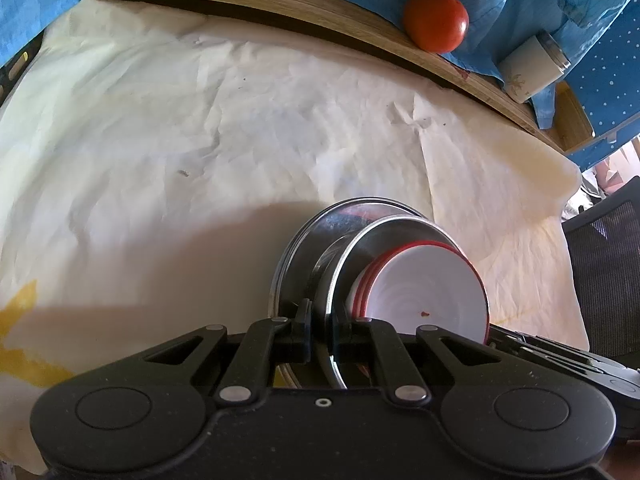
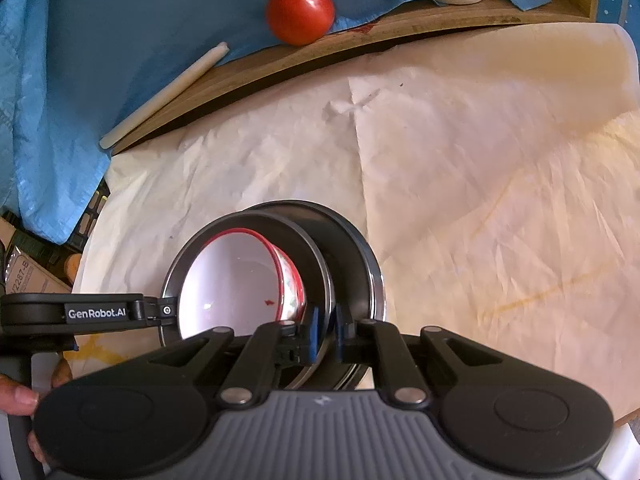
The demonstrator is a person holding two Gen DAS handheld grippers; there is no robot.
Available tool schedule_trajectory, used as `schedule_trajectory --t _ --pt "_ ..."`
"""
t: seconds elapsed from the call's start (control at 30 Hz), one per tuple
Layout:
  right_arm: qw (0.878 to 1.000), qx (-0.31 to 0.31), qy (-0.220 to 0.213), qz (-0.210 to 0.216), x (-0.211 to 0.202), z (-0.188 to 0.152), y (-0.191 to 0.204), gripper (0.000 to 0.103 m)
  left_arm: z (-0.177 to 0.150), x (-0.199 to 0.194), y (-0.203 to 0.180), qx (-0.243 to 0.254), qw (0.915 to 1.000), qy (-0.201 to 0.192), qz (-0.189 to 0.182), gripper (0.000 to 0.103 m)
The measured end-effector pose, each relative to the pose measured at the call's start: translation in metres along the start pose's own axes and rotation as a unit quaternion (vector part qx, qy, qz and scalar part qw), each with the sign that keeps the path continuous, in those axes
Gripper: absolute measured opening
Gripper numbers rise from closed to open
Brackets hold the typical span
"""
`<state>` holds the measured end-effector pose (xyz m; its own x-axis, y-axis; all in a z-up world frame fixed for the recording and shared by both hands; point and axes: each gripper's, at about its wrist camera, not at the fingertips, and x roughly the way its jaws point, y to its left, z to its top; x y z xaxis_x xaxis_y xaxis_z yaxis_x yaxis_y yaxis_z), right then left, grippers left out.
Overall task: Organize plates and bowls
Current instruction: 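Lower the steel plate onto the second steel plate with both grippers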
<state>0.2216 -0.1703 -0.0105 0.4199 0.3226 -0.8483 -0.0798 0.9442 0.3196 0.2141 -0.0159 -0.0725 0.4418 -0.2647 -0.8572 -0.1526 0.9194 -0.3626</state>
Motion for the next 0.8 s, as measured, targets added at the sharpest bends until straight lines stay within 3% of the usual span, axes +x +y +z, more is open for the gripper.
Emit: schedule_trajectory --t 0.8 --pt "1.0 0.006 -0.018 -0.01 -0.0013 -0.0051 0.0017 0.012 -0.0001 0.0012 0.0006 0.006 0.9999 -0.003 -0.008 0.009"
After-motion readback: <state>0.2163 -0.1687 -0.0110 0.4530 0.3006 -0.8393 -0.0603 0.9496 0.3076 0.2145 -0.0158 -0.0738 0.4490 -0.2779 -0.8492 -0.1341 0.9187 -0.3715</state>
